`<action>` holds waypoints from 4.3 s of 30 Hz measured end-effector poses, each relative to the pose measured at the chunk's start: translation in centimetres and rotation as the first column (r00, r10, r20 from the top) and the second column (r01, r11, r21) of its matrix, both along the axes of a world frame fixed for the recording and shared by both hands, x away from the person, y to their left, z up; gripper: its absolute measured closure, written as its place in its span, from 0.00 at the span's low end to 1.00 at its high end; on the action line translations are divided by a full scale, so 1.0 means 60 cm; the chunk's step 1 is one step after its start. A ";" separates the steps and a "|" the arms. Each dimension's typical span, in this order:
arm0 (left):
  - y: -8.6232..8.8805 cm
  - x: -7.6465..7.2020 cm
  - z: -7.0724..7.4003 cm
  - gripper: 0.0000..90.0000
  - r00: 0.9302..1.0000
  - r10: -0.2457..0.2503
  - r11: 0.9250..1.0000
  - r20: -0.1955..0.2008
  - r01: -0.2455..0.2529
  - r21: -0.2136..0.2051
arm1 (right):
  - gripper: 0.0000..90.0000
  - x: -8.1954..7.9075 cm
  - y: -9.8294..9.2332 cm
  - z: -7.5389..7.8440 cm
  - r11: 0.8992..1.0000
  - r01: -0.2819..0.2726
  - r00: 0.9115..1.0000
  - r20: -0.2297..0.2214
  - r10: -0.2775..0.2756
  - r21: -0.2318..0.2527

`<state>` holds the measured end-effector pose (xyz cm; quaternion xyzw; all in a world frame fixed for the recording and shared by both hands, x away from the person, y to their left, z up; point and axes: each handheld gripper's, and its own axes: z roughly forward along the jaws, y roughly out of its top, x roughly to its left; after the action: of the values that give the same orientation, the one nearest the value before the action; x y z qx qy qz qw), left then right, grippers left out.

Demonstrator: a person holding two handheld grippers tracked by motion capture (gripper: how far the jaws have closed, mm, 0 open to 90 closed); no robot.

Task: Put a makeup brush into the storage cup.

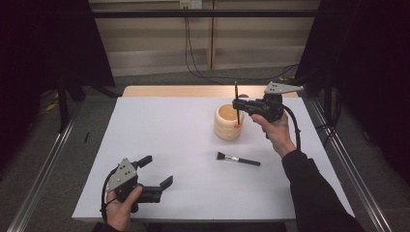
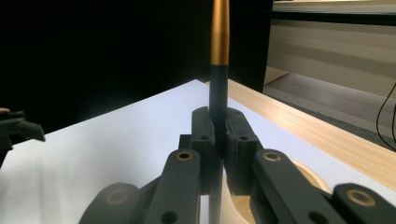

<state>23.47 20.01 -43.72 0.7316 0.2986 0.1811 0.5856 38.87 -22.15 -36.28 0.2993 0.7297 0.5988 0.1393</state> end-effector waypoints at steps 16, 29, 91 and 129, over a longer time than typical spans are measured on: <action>0.002 -0.001 0.001 0.02 1.000 -0.003 1.000 0.016 0.002 0.031 | 0.93 0.032 0.005 -0.007 0.996 0.087 0.996 -0.002 -0.087 -0.022; 0.003 0.001 0.000 0.02 1.000 0.011 1.000 0.004 -0.011 -0.002 | 0.93 0.056 0.016 -0.022 0.992 0.118 0.993 -0.006 -0.119 -0.031; 0.011 0.004 -0.002 0.02 0.999 0.027 1.000 0.022 -0.026 -0.017 | 0.88 0.065 0.016 -0.123 0.987 0.152 0.985 -0.079 -0.156 -0.056; 0.023 0.007 -0.003 0.02 0.998 0.055 0.997 0.012 -0.054 -0.054 | 0.01 0.025 -0.003 -0.080 0.981 0.187 0.981 -0.051 -0.189 -0.046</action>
<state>23.90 21.37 -43.92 0.7060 0.3193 0.1940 0.6016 40.38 -22.35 -41.11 0.3803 0.7139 0.5593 0.1814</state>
